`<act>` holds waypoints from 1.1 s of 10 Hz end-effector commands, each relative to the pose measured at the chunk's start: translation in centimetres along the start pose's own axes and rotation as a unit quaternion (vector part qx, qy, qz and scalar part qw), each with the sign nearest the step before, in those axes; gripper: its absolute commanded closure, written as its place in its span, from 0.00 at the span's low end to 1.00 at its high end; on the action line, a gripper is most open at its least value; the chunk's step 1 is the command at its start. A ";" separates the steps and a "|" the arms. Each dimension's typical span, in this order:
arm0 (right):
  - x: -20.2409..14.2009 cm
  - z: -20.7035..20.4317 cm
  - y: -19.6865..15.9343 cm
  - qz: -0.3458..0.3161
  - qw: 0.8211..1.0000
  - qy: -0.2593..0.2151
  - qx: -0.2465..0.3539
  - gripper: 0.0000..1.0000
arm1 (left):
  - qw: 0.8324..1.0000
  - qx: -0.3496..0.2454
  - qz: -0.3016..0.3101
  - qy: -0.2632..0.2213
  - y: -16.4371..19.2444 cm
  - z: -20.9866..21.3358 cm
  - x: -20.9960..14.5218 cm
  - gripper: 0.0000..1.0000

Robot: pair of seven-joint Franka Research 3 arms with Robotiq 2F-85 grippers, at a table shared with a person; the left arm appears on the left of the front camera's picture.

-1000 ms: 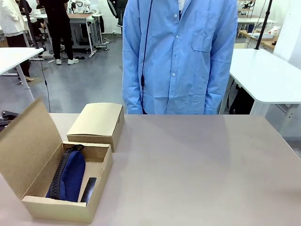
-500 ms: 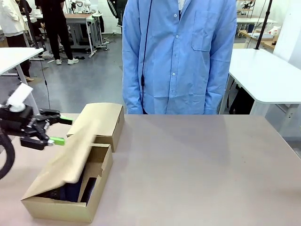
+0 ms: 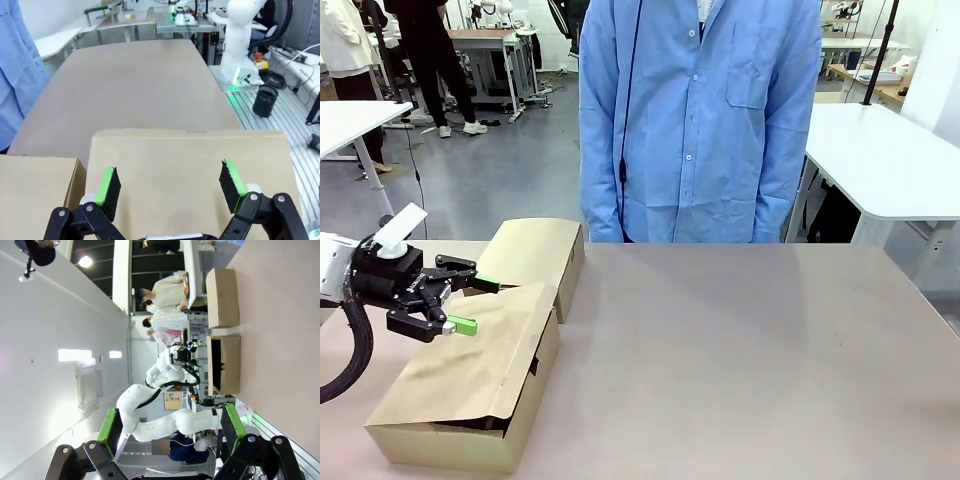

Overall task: Place items inside the box.
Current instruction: Close the lid of the Mailer Box closest to the robot.

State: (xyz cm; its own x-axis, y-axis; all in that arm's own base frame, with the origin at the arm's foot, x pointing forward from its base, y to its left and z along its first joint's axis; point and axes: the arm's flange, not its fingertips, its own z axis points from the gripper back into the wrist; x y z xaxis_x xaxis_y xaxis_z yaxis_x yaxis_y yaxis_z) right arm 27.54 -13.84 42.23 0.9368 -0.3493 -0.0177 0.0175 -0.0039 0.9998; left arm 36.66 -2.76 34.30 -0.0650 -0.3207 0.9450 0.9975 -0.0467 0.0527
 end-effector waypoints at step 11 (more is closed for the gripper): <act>0.0 0.0 0.5 -0.009 1.000 -0.001 0.008 0.00 | 0.999 -0.025 0.006 0.038 -2.2 -2.8 -1.5 0.00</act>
State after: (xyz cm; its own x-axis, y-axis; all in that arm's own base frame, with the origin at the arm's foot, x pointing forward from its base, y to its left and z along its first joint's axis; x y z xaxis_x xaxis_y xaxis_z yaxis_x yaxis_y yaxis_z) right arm 27.54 -13.84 42.23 0.9369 -0.3493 -0.0177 0.0174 -0.0039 0.9998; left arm 37.51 -5.59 30.54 -0.1229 -0.4113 0.9032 0.9908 -0.1027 0.0881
